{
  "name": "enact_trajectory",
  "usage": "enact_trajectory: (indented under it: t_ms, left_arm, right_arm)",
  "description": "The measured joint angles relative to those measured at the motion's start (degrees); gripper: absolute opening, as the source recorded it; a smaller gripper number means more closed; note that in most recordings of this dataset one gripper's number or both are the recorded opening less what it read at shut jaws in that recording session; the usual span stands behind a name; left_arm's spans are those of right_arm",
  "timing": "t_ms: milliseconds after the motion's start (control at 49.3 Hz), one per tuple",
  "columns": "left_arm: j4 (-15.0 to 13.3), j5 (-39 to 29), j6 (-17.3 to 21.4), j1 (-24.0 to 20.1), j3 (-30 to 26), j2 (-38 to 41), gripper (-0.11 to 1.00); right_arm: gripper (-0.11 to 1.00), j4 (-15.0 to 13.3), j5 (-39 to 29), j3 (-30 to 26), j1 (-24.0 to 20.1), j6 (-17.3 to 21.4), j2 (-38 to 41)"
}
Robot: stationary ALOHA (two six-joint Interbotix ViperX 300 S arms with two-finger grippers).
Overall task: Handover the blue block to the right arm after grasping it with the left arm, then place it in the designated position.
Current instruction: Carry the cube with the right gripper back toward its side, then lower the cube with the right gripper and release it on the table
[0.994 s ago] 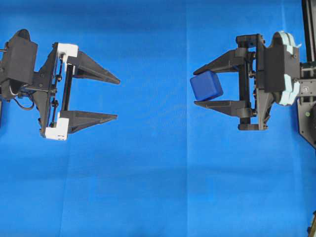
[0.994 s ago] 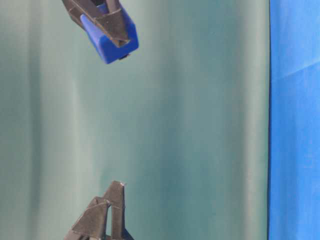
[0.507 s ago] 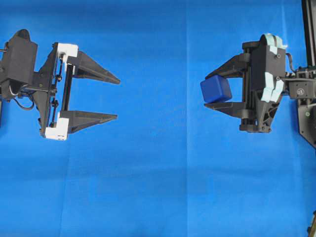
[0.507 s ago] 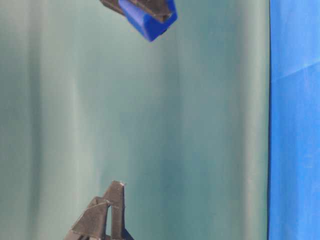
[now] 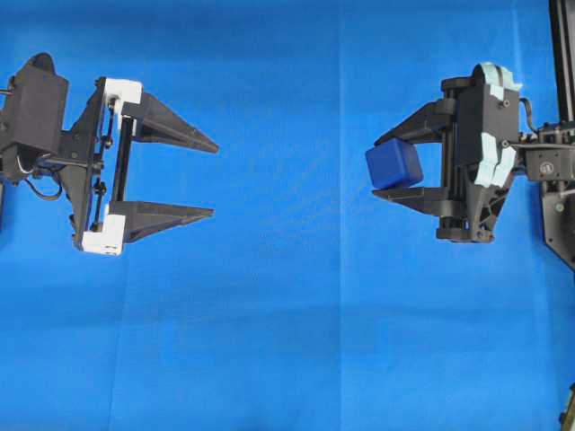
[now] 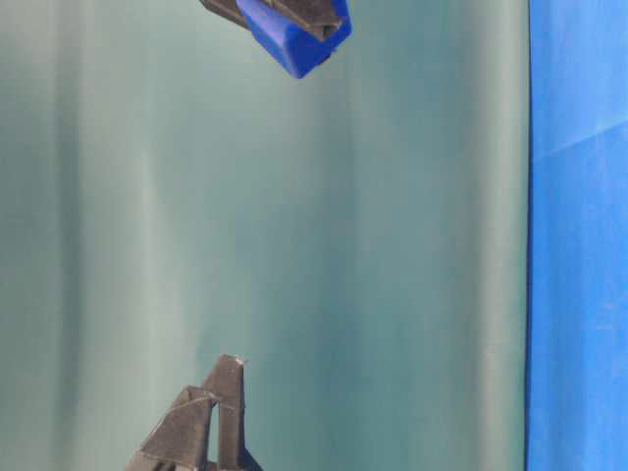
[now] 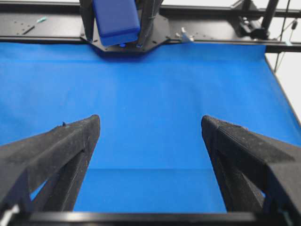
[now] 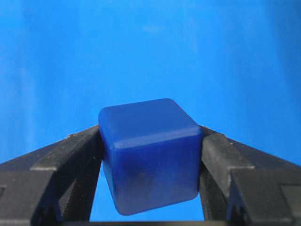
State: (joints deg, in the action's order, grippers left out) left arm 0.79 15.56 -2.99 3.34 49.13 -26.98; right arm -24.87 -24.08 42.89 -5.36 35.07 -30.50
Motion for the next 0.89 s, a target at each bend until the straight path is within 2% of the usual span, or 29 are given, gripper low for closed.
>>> enact_trajectory:
  t_ms: [730,892]
  left_arm:
    - [0.00,0.00,0.00,0.00,-0.09,0.00,0.93]
    - [0.00,0.09,0.00,0.00,0.00,0.00,0.93]
  right_arm:
    - [0.48,0.00,0.00,0.00,0.00,0.00,0.09]
    - [0.48,0.09,1.41,0.00,0.00,0.00,2.20]
